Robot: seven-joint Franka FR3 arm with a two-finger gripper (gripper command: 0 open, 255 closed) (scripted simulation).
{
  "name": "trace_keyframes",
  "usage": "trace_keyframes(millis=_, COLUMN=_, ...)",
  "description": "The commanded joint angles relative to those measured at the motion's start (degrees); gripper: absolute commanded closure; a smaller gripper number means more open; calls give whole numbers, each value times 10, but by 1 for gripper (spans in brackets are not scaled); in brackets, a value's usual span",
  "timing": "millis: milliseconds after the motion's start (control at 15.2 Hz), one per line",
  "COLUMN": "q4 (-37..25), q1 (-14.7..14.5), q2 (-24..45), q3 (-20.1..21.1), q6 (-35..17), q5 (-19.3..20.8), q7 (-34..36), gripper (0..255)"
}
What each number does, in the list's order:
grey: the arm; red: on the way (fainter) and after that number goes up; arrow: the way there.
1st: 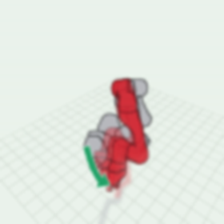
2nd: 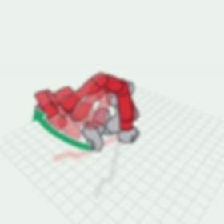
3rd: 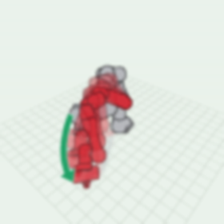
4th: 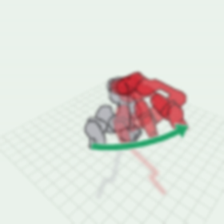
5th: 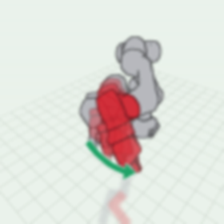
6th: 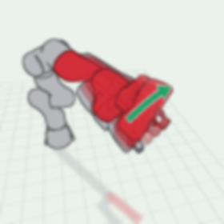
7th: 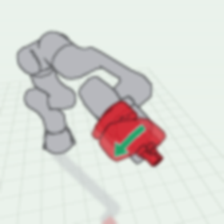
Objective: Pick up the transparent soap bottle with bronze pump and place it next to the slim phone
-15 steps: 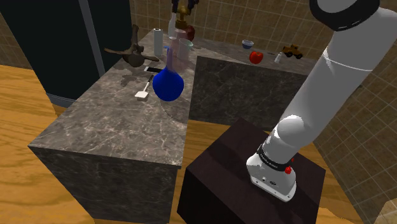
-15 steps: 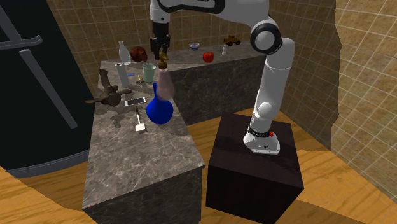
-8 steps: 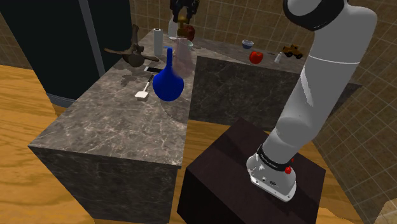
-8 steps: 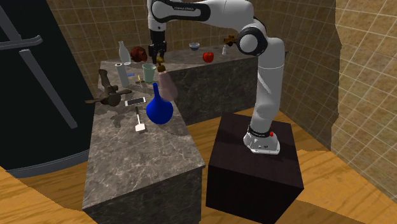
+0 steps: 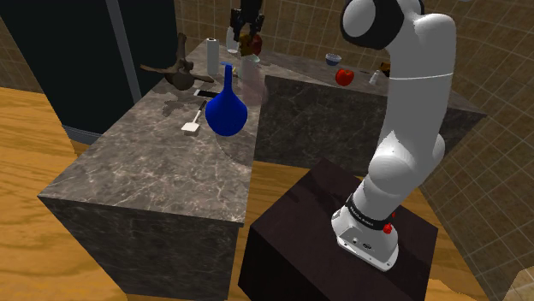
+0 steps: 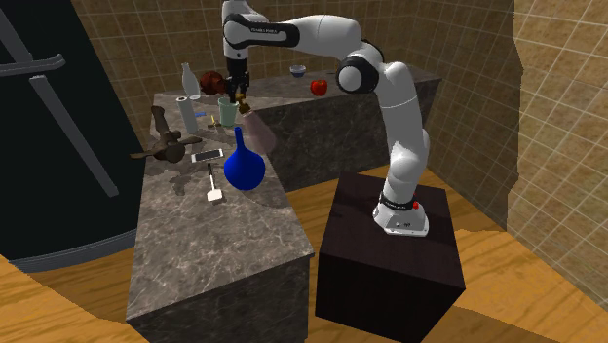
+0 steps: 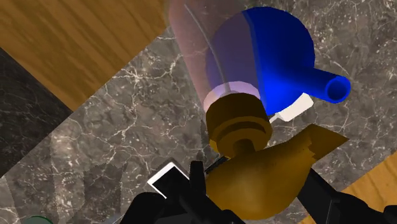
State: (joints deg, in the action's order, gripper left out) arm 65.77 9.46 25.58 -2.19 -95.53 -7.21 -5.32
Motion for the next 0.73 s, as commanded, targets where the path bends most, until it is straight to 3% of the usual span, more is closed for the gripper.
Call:
trace_keyframes(millis=0, q4=-58, q1=12, q2=48, q3=-2, q6=12, q5=-4, q7=-12, gripper=255)
trace_keyframes(millis=132, q4=-138, q1=25, q2=111, q3=-3, q6=29, q5=-7, q7=-22, gripper=255)
trace_keyframes(millis=660, q4=-36, q1=21, q2=87, q3=-4, q6=-48, q5=-8, q7=-30, gripper=255)
